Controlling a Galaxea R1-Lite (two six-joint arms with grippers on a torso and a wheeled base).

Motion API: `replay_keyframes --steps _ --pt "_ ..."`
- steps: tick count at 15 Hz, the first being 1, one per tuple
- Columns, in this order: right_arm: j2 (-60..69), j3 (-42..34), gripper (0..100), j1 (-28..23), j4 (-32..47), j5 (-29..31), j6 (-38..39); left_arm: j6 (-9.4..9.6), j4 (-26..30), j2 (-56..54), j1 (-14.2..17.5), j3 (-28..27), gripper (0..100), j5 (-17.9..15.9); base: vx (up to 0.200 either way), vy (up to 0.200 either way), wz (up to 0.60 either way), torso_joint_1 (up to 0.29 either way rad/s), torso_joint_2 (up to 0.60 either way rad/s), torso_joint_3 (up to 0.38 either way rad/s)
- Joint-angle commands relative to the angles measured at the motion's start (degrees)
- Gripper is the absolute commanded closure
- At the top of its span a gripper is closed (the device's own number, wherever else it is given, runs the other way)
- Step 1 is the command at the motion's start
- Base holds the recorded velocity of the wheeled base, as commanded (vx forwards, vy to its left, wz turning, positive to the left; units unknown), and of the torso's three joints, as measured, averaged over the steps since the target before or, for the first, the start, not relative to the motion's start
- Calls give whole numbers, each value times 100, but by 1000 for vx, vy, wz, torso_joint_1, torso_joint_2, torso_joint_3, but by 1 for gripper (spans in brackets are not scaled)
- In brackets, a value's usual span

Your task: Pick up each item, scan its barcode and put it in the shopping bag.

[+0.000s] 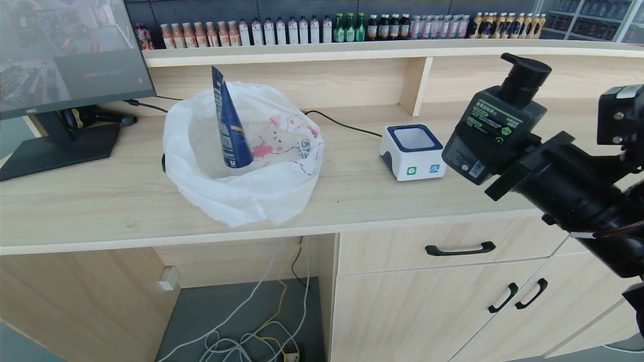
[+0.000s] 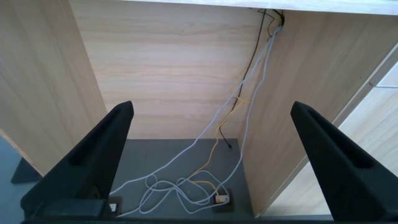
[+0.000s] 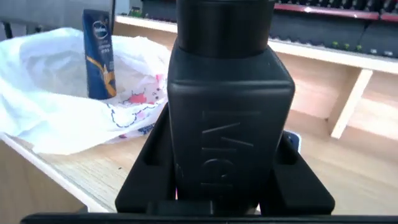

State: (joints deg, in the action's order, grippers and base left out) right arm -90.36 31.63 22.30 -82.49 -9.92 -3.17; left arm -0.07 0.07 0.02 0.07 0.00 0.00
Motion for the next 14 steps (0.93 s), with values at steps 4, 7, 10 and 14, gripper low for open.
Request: replay_keyframes --steps 4,7,10,14 --pt "273 -369 100 592 14 1590 1152 -1 1 -2 1 0 0 0 0 0 0 0 0 0" --pt "-175 -43 100 530 -30 1625 1003 -1 1 -2 1 0 0 0 0 0 0 0 0 0" --pt "-413 71 100 504 -56 1616 862 -1 1 -2 1 0 0 0 0 0 0 0 0 0" --pt "-527 176 100 548 -127 1572 862 -1 1 -2 1 0 0 0 0 0 0 0 0 0"
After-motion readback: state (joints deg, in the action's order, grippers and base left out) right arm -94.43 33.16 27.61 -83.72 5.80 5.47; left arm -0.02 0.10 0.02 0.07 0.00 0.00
